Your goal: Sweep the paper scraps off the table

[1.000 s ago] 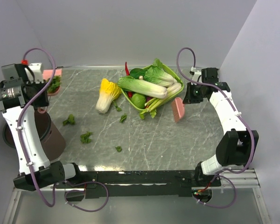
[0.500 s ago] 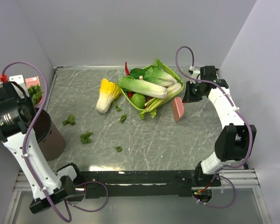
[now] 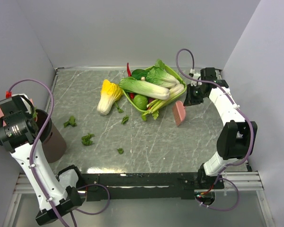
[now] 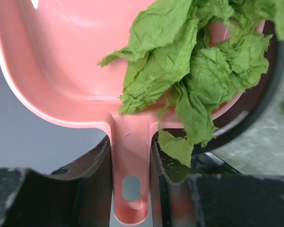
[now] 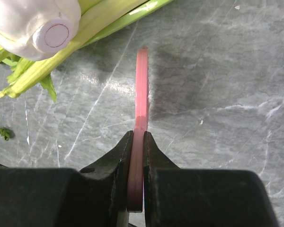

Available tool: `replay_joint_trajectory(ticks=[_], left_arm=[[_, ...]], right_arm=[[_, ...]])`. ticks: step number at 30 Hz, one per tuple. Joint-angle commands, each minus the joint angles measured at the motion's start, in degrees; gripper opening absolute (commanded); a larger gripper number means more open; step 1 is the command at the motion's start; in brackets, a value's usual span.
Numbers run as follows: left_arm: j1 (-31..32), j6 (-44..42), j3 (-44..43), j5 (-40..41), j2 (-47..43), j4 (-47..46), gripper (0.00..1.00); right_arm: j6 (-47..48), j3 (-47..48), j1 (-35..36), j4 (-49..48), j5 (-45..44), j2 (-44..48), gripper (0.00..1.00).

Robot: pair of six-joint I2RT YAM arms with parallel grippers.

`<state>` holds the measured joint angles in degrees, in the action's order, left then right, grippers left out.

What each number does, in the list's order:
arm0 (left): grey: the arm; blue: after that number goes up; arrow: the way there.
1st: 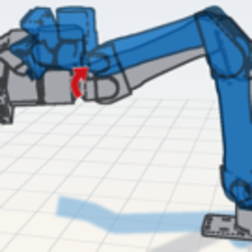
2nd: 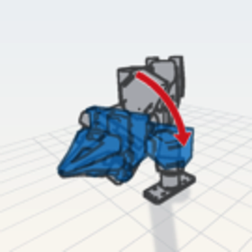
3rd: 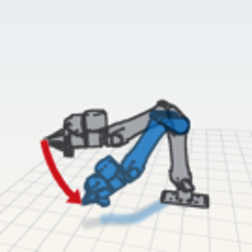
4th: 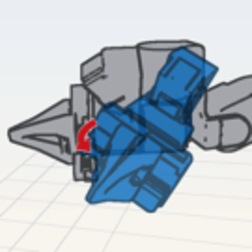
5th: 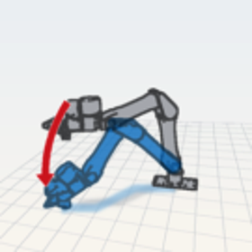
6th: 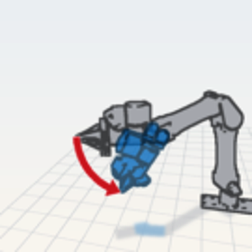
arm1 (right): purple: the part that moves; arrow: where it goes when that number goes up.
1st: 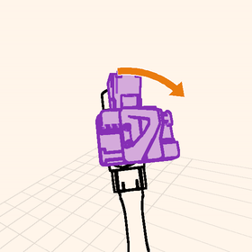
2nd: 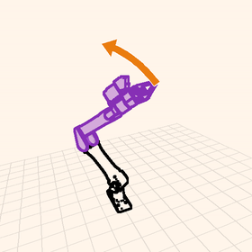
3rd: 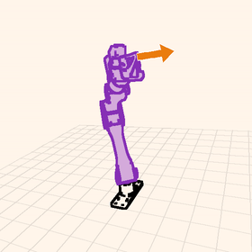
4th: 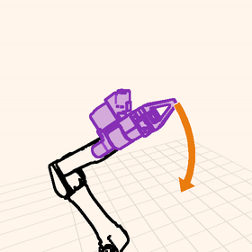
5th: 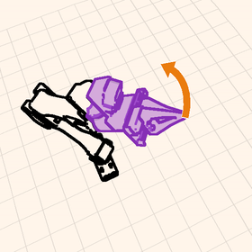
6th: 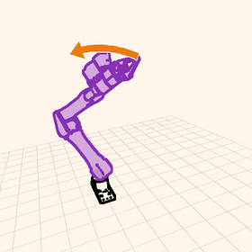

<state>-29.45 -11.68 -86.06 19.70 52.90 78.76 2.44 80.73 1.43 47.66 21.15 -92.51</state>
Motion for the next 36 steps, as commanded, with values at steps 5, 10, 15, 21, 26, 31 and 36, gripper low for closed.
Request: replay_joint_trajectory(ticks=[5, 10, 15, 21, 26, 31, 36], left_arm=[[-0.43, -8.6, -0.08, 13.34, -3.15, 0.08, 0.01], [-0.43, -13.89, 2.65, 18.61, -5.44, -0.01, 0.01], [-0.34, -20.91, 1.08, 23.97, -4.31, -0.1, 0.01], [-0.52, -32.86, -0.51, 27.22, -3.42, -0.1, 0.01], [-0.43, -48.5, -0.33, 28.81, -4.74, -0.1, 0.01], [-0.52, -57.91, -4.81, 29.78, -1.5, -0.27, 0.01], [-0.43, -64.94, -9.99, 31.01, 3.52, -1.41, 0.01]], right_arm=[[0.02, 2.33, 0.5, 0.15, 1.44, -0.04, 0.0], [-0.94, 1.28, 0.94, -0.81, 1.88, -0.13, 0.0], [-1.12, 0.05, 2.26, -0.99, 2.41, -0.22, 0.0], [-1.73, -1.45, 3.67, -2.04, 2.85, 0.05, 0.0], [-1.91, -2.07, 4.11, -2.4, 3.2, 0.4, 0.0], [-2.0, -3.12, 4.28, -2.31, 3.46, 1.01, 0.0], [-2.17, -4.44, 4.54, -2.31, 3.81, 1.72, 0.0]])
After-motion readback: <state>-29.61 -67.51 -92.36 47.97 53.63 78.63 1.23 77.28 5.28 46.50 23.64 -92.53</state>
